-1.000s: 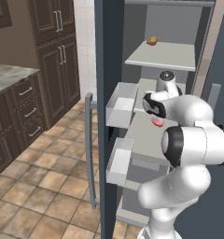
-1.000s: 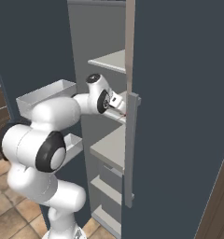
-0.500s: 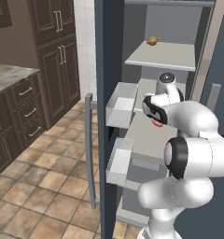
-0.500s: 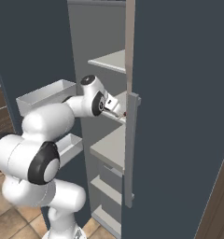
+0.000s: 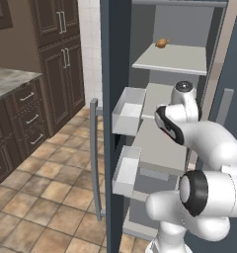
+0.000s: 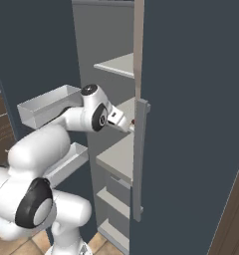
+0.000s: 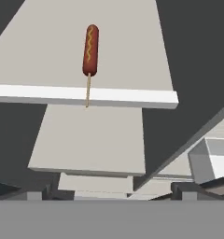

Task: Store the hot dog in the freezer for long-term storage. Close the freezer door after placing the cooked food.

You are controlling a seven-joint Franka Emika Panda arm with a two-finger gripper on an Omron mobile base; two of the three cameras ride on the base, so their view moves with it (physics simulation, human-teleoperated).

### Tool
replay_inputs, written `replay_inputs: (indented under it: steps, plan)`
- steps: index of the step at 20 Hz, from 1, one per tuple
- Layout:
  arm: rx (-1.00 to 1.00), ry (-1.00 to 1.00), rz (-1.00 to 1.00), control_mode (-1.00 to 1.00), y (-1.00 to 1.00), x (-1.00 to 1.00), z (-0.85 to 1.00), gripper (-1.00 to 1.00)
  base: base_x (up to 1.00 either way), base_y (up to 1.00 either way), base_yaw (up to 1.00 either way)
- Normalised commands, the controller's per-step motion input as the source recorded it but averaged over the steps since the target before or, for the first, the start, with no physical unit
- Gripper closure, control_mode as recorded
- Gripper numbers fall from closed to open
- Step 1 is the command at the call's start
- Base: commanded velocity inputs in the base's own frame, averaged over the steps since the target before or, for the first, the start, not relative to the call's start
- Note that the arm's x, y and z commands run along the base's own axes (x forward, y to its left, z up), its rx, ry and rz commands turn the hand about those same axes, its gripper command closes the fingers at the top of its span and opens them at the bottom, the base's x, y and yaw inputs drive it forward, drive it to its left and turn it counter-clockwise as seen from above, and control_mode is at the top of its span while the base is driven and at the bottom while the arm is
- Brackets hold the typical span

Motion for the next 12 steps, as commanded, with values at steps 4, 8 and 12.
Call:
replay_inputs:
  steps: [4, 8, 12]
  plan:
    - [0.01, 0.11, 0.08, -1.0, 0.0, -0.5, 0.2, -1.0, 0.0, 0.0, 0.0]
    - [0.04, 0.14, 0.08, -1.0, 0.01, -0.41, 0.28, -1.0, 0.0, 0.0, 0.0]
    - [0.01, 0.15, 0.06, -1.0, 0.15, -0.34, 0.33, -1.0, 0.0, 0.0, 0.0]
